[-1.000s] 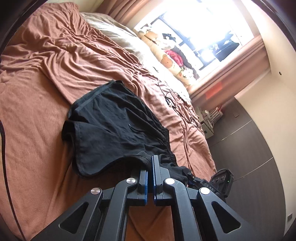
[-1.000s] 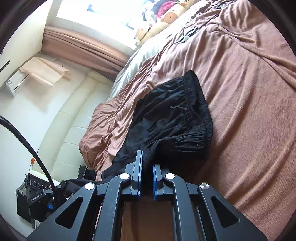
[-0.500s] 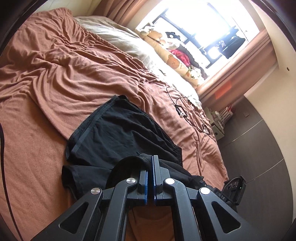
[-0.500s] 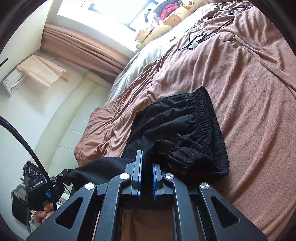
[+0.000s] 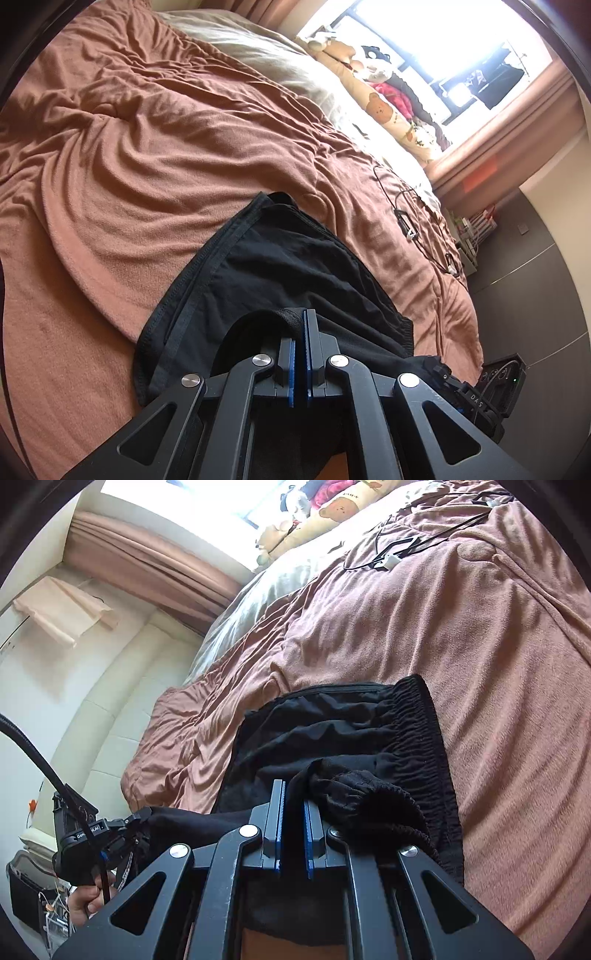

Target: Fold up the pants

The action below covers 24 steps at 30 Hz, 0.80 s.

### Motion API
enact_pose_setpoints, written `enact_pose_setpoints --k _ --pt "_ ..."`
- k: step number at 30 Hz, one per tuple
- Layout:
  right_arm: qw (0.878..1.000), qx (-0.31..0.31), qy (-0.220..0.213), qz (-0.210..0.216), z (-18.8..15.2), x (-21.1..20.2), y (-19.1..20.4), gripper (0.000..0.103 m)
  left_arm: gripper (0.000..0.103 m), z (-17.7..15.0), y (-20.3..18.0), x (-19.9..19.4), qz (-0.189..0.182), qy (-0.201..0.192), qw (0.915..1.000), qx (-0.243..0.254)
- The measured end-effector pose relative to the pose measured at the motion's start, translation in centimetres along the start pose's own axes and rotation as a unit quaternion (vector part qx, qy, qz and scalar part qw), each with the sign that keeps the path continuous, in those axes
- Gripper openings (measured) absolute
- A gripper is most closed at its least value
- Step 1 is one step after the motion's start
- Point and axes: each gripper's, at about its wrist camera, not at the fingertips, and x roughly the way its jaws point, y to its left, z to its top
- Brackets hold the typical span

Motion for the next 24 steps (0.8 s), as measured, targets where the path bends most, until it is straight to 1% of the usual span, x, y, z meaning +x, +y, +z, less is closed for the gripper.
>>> enact_pose_setpoints --k 6,11,14,18,21,22,23,24 --pt "1.0 -0.013 0.007 -0.02 1.6 2.3 0.6 0.006 0.003 2.9 0.9 3.3 0.018 0.015 0.9997 -0.001" --pt "0.999 -0.026 0.008 -0.039 2.8 4.2 1.2 0.006 0.003 5.1 1.2 6.1 0.045 0.027 0.9985 0.012" --pt "0.998 -0.029 0.008 -0.048 3.3 5.3 1.5 0.006 0.003 6.3 1.6 7.6 0.05 0.031 0.9982 0.013" --pt "0.998 -0.027 0.008 -0.064 3.5 5.7 1.3 0.006 0.004 7.8 1.6 9.5 0.048 0.029 0.9983 0.015" --pt "0.998 -0.021 0.023 -0.054 3.9 5.2 1.4 0.016 0.007 8.5 1.4 10.7 0.071 0.048 0.9961 0.019" --pt "0.998 -0.021 0.024 -0.053 4.2 4.8 1.4 0.025 0.008 8.7 1.4 10.8 0.075 0.054 0.9955 0.02" --pt "0.998 -0.022 0.018 -0.055 4.4 4.2 1.5 0.033 0.014 8.9 1.4 10.9 0.079 0.057 0.995 0.021" --pt "0.998 -0.024 0.008 -0.054 4.7 3.5 1.7 0.048 0.018 9.1 1.3 10.8 0.08 0.059 0.9947 0.024"
